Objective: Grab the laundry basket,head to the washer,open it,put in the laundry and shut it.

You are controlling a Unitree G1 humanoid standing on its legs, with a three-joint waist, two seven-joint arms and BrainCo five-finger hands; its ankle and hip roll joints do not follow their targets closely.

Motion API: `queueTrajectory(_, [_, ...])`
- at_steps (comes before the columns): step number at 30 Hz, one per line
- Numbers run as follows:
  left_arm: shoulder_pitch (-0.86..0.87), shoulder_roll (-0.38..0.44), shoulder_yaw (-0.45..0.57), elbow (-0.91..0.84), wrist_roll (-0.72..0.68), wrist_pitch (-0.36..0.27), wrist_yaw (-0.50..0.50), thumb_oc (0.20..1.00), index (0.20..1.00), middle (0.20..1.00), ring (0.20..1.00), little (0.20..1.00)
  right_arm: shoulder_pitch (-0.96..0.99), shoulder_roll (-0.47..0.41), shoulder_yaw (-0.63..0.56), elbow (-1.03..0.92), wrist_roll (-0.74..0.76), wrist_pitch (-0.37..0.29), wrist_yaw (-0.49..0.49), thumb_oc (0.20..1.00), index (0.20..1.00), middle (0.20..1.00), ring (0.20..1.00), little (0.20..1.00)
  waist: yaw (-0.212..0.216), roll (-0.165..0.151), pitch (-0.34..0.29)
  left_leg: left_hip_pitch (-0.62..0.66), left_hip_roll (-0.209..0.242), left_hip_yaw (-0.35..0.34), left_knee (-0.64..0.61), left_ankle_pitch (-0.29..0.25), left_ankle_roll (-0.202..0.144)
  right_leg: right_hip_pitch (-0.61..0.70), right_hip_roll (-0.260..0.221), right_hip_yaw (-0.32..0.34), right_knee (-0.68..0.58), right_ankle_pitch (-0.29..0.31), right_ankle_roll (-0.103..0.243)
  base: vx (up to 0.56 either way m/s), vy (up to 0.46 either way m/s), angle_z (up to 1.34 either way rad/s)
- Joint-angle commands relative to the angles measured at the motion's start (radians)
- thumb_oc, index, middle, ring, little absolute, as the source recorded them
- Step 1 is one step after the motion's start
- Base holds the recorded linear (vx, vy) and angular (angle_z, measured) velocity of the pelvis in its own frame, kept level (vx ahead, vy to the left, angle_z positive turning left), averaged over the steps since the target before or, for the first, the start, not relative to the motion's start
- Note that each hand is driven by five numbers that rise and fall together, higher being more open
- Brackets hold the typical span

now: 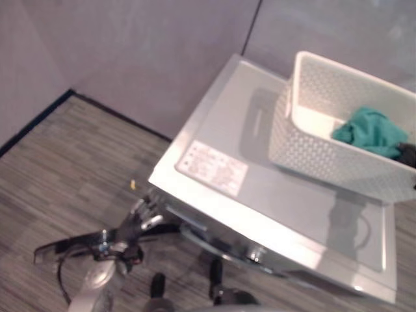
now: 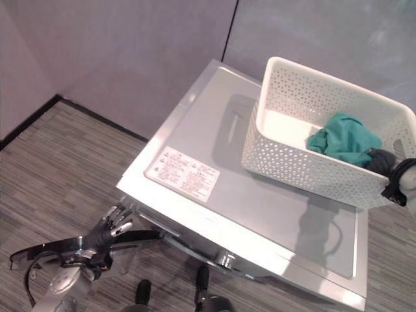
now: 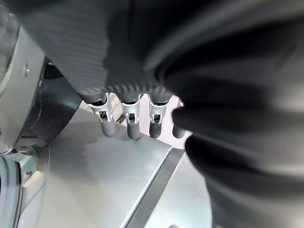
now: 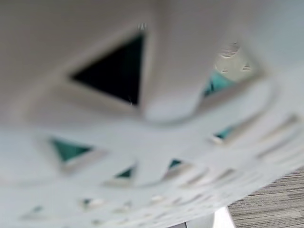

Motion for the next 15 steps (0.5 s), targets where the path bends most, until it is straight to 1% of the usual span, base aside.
queueTrajectory(1, [-0.079, -0.033, -0.057, -0.067, 0.017, -0.041, -0.035, 1.000, 1.000, 1.000, 1.000, 1.000, 0.049, 0.142, 0.149, -0.072, 0.071, -0.030, 0.006, 0.200, 0.200, 0.200, 0.200, 0.200, 0.041, 0.068, 0.057, 0.021, 0.109, 0.036, 0.010, 0.054, -0.027, 0.039, -0.018, -0.016, 0.037, -0.080, 0.050, 0.00, 0.000, 0.00])
queueTrajectory(5, [-0.079, -0.036, -0.052, -0.067, 0.017, -0.041, -0.035, 1.000, 1.000, 1.000, 1.000, 1.000, 0.095, 0.128, 0.109, -0.142, 0.107, -0.034, 0.007, 0.200, 0.200, 0.200, 0.200, 0.200, 0.038, 0.061, 0.052, 0.037, 0.111, 0.040, 0.010, 0.047, -0.028, 0.054, -0.016, -0.014, 0.031, -0.081, 0.052, 0.00, 0.000, 0.00])
queueTrajectory(6, [-0.076, -0.038, -0.044, -0.067, 0.019, -0.042, -0.036, 1.000, 1.000, 1.000, 1.000, 1.000, 0.121, 0.119, 0.087, -0.196, 0.126, -0.037, 0.010, 0.200, 0.200, 0.200, 0.200, 0.200, 0.034, 0.057, 0.047, 0.043, 0.113, 0.041, 0.010, 0.043, -0.028, 0.061, -0.015, -0.014, 0.028, -0.082, 0.052, 0.00, 0.000, 0.00])
queueTrajectory(8, [-0.074, -0.038, -0.039, -0.069, 0.020, -0.041, -0.037, 1.000, 1.000, 1.000, 1.000, 1.000, 0.152, 0.108, 0.060, -0.243, 0.143, -0.038, 0.009, 0.200, 0.200, 0.200, 0.200, 0.200, 0.033, 0.053, 0.043, 0.051, 0.113, 0.045, 0.010, 0.040, -0.028, 0.070, -0.014, -0.014, 0.025, -0.084, 0.052, 0.00, 0.000, 0.00])
queueTrajectory(11, [-0.061, -0.034, -0.020, -0.071, 0.019, -0.042, -0.038, 1.000, 1.000, 1.000, 1.000, 1.000, 0.274, 0.100, -0.036, -0.372, 0.198, -0.044, 0.018, 0.200, 0.200, 0.200, 0.200, 0.200, 0.031, 0.040, 0.032, 0.070, 0.116, 0.050, 0.010, 0.030, -0.029, 0.091, -0.014, -0.013, 0.022, -0.085, 0.053, 0.00, 0.000, 0.00])
queueTrajectory(13, [-0.040, -0.020, 0.006, -0.080, 0.019, -0.041, -0.042, 1.000, 1.000, 1.000, 1.000, 1.000, 0.398, 0.105, -0.126, -0.492, 0.253, -0.044, 0.027, 0.200, 0.200, 0.200, 0.200, 0.200, 0.025, 0.026, 0.016, 0.088, 0.117, 0.053, 0.010, 0.021, -0.027, 0.107, -0.015, -0.012, 0.021, -0.085, 0.056, 0.00, 0.004, -0.02])
queueTrajectory(15, [-0.029, -0.008, 0.018, -0.085, 0.021, -0.039, -0.046, 1.000, 1.000, 1.000, 1.000, 1.000, 0.458, 0.124, -0.169, -0.525, 0.267, -0.040, 0.028, 0.200, 0.200, 0.200, 0.200, 0.200, 0.028, 0.019, 0.004, 0.099, 0.117, 0.056, 0.010, 0.015, -0.026, 0.119, -0.016, -0.014, 0.022, -0.088, 0.057, 0.01, 0.000, -0.02])
